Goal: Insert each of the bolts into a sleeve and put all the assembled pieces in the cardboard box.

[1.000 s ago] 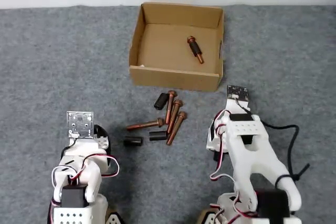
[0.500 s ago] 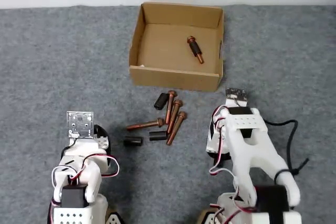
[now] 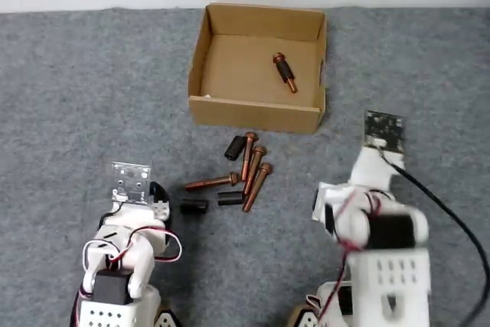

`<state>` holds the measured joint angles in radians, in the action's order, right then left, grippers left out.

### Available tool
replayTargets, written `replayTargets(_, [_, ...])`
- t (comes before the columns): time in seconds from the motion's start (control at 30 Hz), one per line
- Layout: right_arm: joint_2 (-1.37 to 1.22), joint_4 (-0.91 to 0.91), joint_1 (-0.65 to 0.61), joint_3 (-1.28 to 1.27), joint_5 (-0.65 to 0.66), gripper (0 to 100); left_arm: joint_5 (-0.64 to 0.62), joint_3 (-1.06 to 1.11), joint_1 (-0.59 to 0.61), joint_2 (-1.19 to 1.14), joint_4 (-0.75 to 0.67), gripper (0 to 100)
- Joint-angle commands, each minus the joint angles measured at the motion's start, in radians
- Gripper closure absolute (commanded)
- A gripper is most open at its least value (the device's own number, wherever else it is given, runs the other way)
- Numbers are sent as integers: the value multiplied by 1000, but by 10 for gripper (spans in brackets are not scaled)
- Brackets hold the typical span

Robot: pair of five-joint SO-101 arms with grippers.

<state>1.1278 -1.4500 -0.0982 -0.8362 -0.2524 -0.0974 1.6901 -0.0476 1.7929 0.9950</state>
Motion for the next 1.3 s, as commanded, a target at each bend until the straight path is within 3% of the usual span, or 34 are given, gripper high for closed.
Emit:
replayTargets(0.0, [151, 44, 4, -63, -11, 991, 64, -5, -18, -2, -34, 995])
replayTargets(0.37, [613, 90, 12, -373, -6, 991, 84, -108, -25, -3, 38, 995])
replayTargets(0.8, [616, 90, 4, -390, -5, 991, 91, -182, -32, -31, 58, 995])
replayTargets(0.97, [615, 90, 4, -390, -5, 991, 84, -332, -132, -204, 104, 995])
replayTargets(1.27, [611, 91, 4, -394, -5, 991, 84, -593, -276, -741, 61, 995])
